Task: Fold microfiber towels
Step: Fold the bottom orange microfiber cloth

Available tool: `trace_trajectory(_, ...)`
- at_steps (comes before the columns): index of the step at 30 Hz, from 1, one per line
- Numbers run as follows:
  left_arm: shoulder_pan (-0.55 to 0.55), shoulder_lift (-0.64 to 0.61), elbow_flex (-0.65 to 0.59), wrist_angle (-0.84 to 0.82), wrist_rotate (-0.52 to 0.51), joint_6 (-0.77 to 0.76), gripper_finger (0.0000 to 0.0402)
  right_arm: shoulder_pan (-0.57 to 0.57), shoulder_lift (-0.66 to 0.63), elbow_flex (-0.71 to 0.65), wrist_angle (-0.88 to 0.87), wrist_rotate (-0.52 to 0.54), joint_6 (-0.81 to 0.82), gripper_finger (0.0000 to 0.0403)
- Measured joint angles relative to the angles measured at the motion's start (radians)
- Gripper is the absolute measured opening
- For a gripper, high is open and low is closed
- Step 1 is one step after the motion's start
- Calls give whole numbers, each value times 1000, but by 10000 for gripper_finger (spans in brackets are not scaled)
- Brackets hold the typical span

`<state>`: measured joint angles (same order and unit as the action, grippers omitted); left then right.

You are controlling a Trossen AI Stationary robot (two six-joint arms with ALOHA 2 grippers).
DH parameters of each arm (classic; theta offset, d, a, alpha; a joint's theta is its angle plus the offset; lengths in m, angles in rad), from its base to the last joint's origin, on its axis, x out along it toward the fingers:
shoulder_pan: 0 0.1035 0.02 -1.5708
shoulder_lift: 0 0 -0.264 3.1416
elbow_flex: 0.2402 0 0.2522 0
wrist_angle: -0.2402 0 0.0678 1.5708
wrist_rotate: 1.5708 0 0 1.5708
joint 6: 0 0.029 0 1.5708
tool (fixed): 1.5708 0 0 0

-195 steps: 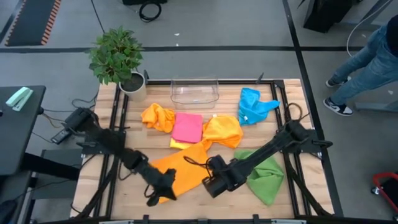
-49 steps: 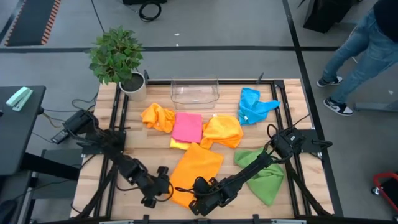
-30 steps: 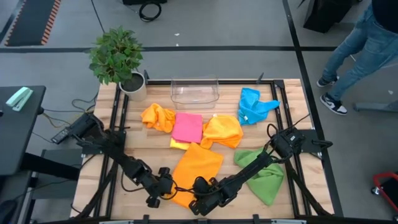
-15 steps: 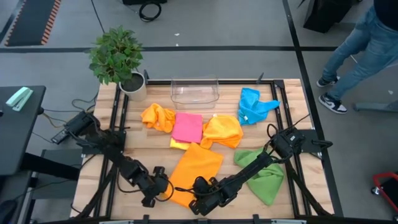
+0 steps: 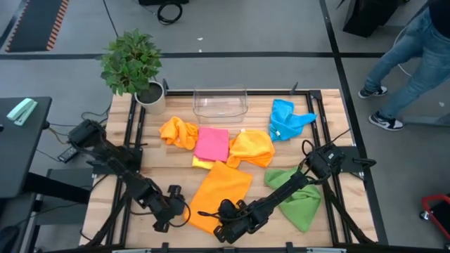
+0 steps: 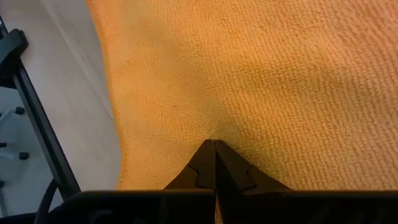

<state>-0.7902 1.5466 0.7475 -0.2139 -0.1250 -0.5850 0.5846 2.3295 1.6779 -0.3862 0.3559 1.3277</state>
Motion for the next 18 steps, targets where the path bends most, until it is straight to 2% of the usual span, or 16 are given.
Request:
trace_trajectory(4,7,-64,0,-3,-89,3,6,0,0,0,0,1,0,3)
trace_trajectory(7,27,-59,0,46,-146,14,6,0,0,0,0,1,-1,3)
trace_trajectory(13,72,63,0,168,-54,6,6,-5,0,0,0,4,-8,3)
trace_trajectory(18,57,90,0,179,1,-33,4,-5,0,0,0,10,-8,3)
